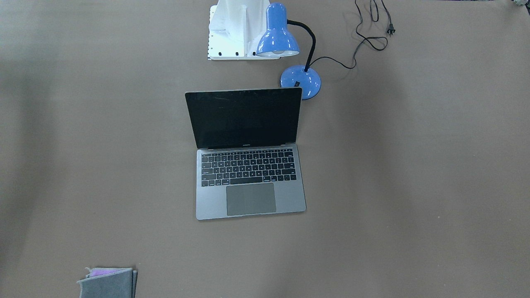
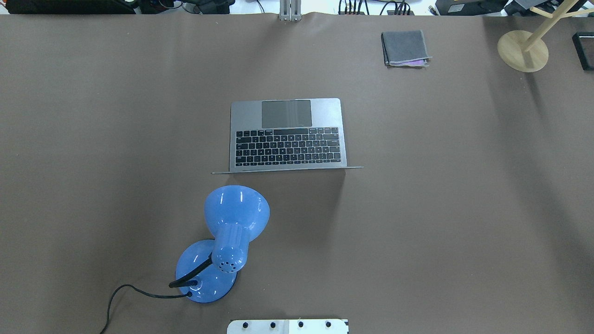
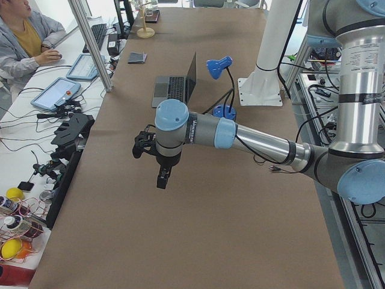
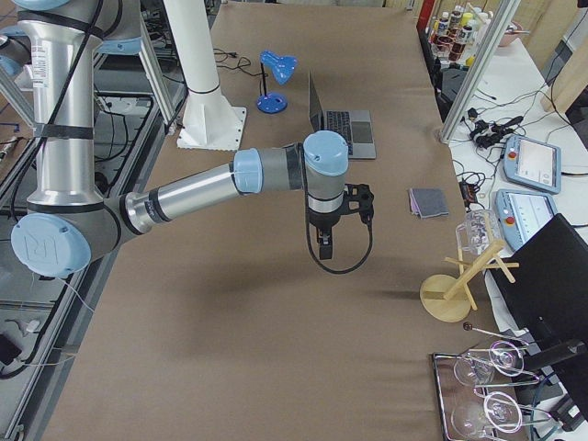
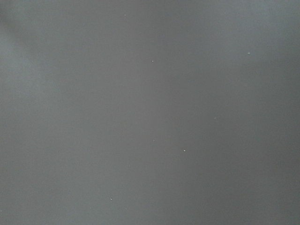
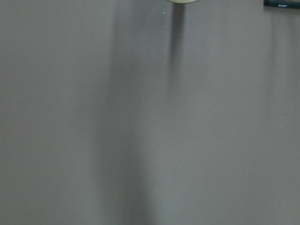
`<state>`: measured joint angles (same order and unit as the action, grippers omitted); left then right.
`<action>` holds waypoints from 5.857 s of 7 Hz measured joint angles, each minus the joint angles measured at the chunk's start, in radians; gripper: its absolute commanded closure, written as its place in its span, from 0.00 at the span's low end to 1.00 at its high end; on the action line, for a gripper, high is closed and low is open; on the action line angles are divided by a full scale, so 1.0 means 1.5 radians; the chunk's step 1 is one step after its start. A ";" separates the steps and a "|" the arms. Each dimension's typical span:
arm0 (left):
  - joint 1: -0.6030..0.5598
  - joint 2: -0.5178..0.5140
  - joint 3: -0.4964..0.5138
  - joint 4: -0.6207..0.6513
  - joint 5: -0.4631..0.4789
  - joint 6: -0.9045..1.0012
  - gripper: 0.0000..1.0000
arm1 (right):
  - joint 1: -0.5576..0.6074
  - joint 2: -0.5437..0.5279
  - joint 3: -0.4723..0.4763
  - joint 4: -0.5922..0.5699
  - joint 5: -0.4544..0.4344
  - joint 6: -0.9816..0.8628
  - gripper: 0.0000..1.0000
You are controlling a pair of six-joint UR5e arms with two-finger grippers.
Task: Close laptop
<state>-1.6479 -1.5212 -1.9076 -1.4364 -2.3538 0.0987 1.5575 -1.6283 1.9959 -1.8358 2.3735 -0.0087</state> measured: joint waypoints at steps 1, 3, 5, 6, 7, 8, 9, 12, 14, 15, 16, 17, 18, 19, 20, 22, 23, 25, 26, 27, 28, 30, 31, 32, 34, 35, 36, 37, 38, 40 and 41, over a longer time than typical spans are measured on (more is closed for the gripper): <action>0.000 0.000 0.000 0.000 -0.001 -0.001 0.02 | 0.001 -0.001 0.000 0.000 0.000 0.000 0.00; 0.000 0.001 0.000 -0.001 -0.002 -0.001 0.03 | 0.002 -0.002 0.001 0.001 0.000 0.001 0.00; 0.000 0.001 0.000 0.000 -0.003 -0.002 0.02 | 0.002 -0.002 0.001 0.002 0.000 0.003 0.00; 0.000 0.001 -0.002 0.001 -0.003 -0.008 0.02 | 0.002 -0.002 0.002 0.004 0.000 0.006 0.00; 0.001 0.000 -0.005 -0.001 -0.004 -0.019 0.02 | 0.002 -0.002 0.004 0.005 0.001 0.011 0.00; 0.003 -0.001 -0.016 -0.002 -0.008 -0.046 0.03 | -0.004 0.000 0.014 0.007 0.004 0.030 0.00; 0.017 -0.003 -0.038 -0.003 -0.015 -0.103 0.16 | -0.023 0.002 0.037 0.007 0.006 0.078 0.06; 0.148 -0.008 -0.140 -0.003 -0.018 -0.323 1.00 | -0.138 0.015 0.119 0.040 0.005 0.264 1.00; 0.257 -0.036 -0.206 -0.003 -0.015 -0.485 1.00 | -0.232 0.036 0.150 0.099 0.001 0.417 1.00; 0.318 -0.074 -0.223 -0.003 -0.010 -0.578 1.00 | -0.283 0.063 0.164 0.113 -0.003 0.500 1.00; 0.382 -0.112 -0.235 -0.002 0.004 -0.663 1.00 | -0.340 0.096 0.183 0.118 -0.015 0.590 1.00; 0.441 -0.151 -0.244 0.000 0.020 -0.741 1.00 | -0.404 0.127 0.202 0.119 -0.042 0.678 1.00; 0.499 -0.193 -0.245 0.003 0.042 -0.806 1.00 | -0.475 0.160 0.214 0.120 -0.087 0.760 1.00; 0.553 -0.233 -0.236 0.005 0.075 -0.854 1.00 | -0.554 0.201 0.216 0.118 -0.149 0.832 1.00; 0.589 -0.266 -0.217 0.005 0.100 -0.879 1.00 | -0.616 0.236 0.207 0.116 -0.201 0.874 1.00; 0.626 -0.311 -0.173 0.005 0.129 -0.893 1.00 | -0.664 0.288 0.159 0.117 -0.246 0.896 1.00; 0.641 -0.331 -0.149 0.004 0.139 -0.897 1.00 | -0.669 0.301 0.137 0.119 -0.253 0.896 1.00; 0.659 -0.356 -0.114 0.002 0.149 -0.905 1.00 | -0.672 0.319 0.102 0.120 -0.260 0.891 1.00; 0.667 -0.365 -0.099 0.000 0.157 -0.906 1.00 | -0.671 0.329 0.088 0.121 -0.263 0.889 1.00; 0.673 -0.373 -0.089 -0.001 0.162 -0.909 1.00 | -0.670 0.338 0.078 0.121 -0.266 0.888 1.00; 0.678 -0.379 -0.084 -0.002 0.164 -0.915 1.00 | -0.666 0.343 0.074 0.121 -0.267 0.887 1.00; 0.688 -0.386 -0.081 -0.002 0.166 -0.924 1.00 | -0.660 0.345 0.070 0.121 -0.268 0.885 1.00; 0.689 -0.388 -0.079 -0.002 0.166 -0.924 1.00 | -0.658 0.346 0.066 0.121 -0.268 0.885 1.00; 0.689 -0.392 -0.075 -0.004 0.166 -0.923 1.00 | -0.654 0.352 0.058 0.121 -0.268 0.884 1.00; 0.688 -0.402 -0.057 -0.028 0.178 -0.919 1.00 | -0.642 0.373 0.032 0.121 -0.268 0.880 1.00; 0.684 -0.404 -0.048 -0.039 0.188 -0.917 1.00 | -0.631 0.383 0.022 0.121 -0.268 0.876 1.00; 0.676 -0.408 -0.042 -0.044 0.195 -0.914 1.00 | -0.618 0.397 0.010 0.121 -0.267 0.872 1.00; 0.666 -0.414 -0.032 -0.048 0.203 -0.910 1.00 | -0.608 0.413 -0.005 0.121 -0.264 0.868 1.00; 0.653 -0.423 -0.019 -0.054 0.210 -0.908 1.00 | -0.597 0.429 -0.025 0.121 -0.263 0.865 1.00; 0.624 -0.439 0.026 -0.097 0.214 -0.907 1.00 | -0.573 0.458 -0.071 0.121 -0.261 0.850 1.00; 0.613 -0.446 0.059 -0.128 0.215 -0.906 1.00 | -0.562 0.470 -0.099 0.129 -0.261 0.841 1.00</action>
<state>-0.7278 -2.1902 -1.8191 -1.6279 -2.0317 -1.2606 0.7143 -0.9230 1.8468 -1.6429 1.9826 1.2526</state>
